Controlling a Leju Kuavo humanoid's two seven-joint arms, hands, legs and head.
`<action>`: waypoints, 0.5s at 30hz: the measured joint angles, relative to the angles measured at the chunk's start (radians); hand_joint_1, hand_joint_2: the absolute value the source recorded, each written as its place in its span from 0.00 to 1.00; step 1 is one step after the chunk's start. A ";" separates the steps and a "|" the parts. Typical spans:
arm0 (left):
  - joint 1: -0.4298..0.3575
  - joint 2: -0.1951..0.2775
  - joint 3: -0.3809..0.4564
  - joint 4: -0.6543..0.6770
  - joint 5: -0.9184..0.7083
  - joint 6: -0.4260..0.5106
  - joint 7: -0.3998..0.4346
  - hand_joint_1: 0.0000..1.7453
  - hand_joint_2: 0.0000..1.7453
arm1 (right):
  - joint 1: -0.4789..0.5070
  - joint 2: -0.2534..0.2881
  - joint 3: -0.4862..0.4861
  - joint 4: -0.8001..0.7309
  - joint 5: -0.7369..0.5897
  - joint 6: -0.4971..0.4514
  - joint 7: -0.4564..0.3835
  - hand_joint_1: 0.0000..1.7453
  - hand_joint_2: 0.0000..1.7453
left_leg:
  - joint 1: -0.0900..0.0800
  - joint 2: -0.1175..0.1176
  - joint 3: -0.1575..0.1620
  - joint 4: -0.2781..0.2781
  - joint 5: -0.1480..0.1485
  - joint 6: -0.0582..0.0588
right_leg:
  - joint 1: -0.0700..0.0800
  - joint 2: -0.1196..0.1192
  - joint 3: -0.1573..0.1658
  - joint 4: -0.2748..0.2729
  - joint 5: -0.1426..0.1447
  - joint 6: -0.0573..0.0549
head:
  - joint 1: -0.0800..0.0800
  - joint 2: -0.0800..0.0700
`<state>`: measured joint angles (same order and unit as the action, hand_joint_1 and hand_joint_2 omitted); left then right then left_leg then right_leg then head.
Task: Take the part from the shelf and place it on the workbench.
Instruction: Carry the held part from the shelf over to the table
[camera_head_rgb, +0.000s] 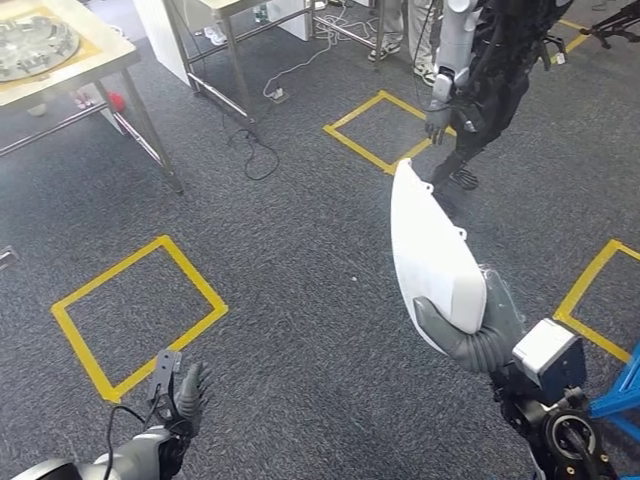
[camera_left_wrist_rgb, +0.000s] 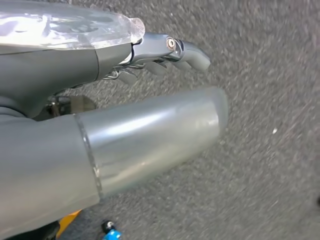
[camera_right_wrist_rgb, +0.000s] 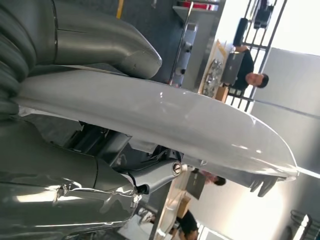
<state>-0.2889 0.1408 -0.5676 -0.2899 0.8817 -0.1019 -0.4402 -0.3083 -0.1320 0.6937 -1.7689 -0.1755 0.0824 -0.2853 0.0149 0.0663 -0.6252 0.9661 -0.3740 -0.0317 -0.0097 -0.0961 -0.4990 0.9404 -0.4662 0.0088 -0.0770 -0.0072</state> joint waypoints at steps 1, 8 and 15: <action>-0.001 0.000 0.000 0.000 0.000 0.000 0.000 0.00 0.00 | 0.000 0.000 0.000 0.000 0.000 0.000 0.000 1.00 1.00 | -0.003 0.005 0.008 -0.017 0.001 0.006 | 0.003 -0.009 0.004 0.001 -0.005 0.006 | 0.002 0.000; -0.001 -0.001 0.000 0.000 0.000 0.001 0.000 0.00 0.00 | 0.001 0.000 -0.001 -0.001 0.000 0.000 -0.002 1.00 1.00 | 0.000 -0.078 0.015 -0.021 -0.002 0.044 | -0.004 0.078 -0.084 0.223 -0.139 0.031 | 0.026 0.000; 0.000 -0.008 0.000 0.000 -0.001 0.027 -0.012 0.00 0.00 | 0.004 0.000 -0.001 0.000 0.001 0.002 -0.001 1.00 1.00 | -0.004 -0.179 0.019 -0.019 -0.001 0.040 | -0.001 0.168 -0.044 0.058 0.004 0.001 | 0.029 0.000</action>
<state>-0.2889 0.1331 -0.5676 -0.2899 0.8808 -0.0751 -0.4520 -0.3042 -0.1320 0.6924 -1.7692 -0.1745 0.0847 -0.2859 0.0104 -0.1131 -0.6066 0.9474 -0.3754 0.0083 -0.0107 0.0722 -0.5431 0.9981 -0.4627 0.0095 -0.0476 -0.0072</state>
